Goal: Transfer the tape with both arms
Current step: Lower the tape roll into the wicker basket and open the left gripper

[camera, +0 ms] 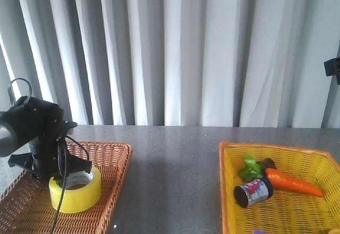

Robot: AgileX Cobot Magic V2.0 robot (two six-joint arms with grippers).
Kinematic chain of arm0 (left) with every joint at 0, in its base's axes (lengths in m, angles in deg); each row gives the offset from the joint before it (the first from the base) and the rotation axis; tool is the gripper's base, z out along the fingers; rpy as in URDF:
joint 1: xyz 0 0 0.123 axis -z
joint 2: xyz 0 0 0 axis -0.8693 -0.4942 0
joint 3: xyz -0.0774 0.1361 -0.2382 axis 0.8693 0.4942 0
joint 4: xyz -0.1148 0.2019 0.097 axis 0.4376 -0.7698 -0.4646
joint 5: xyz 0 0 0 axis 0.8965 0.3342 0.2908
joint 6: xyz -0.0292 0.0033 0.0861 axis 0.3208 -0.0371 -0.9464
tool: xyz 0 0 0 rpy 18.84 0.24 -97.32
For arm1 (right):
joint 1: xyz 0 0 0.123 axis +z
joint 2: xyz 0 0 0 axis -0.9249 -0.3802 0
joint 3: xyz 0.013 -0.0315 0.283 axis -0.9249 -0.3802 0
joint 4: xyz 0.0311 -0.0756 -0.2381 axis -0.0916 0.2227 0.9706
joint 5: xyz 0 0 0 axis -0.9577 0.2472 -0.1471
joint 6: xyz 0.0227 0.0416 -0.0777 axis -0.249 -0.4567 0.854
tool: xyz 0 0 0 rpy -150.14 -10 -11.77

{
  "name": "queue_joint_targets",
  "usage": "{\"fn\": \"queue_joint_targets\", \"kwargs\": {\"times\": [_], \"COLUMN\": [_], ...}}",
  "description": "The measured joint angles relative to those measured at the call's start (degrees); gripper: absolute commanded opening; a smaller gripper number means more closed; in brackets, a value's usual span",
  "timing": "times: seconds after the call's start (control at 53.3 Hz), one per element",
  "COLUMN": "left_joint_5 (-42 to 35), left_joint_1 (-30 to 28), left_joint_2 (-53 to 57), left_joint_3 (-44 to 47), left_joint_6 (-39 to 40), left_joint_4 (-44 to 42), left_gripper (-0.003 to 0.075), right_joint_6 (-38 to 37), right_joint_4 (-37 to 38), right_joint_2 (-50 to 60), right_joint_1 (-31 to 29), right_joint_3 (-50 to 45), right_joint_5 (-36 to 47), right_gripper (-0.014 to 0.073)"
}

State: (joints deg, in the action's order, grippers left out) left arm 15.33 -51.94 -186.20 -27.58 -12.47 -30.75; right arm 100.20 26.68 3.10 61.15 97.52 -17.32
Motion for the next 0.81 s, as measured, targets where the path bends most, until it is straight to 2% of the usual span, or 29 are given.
{"fn": "queue_joint_targets", "kwargs": {"times": [0.206, 0.319, 0.469, 0.694, 0.806], "left_joint_5": [0.29, 0.29, 0.78, 2.67, 2.89], "left_joint_1": [0.05, 0.05, 0.05, 0.05, 0.05], "left_joint_2": [0.05, 0.05, 0.09, 0.11, 0.11], "left_joint_3": [0.00, 0.00, 0.00, 0.00, 0.00], "left_joint_6": [0.06, -0.42, -1.61, -1.76, -1.64], "left_joint_4": [0.00, 0.00, 0.18, 0.56, 0.67], "left_gripper": [0.0053, 0.0092, 0.0189, 0.0390, 0.0434], "right_joint_6": [0.00, 0.00, 0.00, 0.00, 0.00], "right_joint_4": [0.00, 0.00, 0.00, 0.00, 0.00], "right_joint_2": [0.00, 0.00, 0.00, 0.00, 0.00], "right_joint_1": [0.00, 0.00, 0.00, 0.00, 0.00], "right_joint_3": [0.00, 0.00, 0.00, 0.00, 0.00], "right_joint_5": [-0.05, -0.05, -0.05, -0.05, -0.05], "right_gripper": [-0.0008, -0.0008, -0.0008, -0.0008, -0.0008]}}
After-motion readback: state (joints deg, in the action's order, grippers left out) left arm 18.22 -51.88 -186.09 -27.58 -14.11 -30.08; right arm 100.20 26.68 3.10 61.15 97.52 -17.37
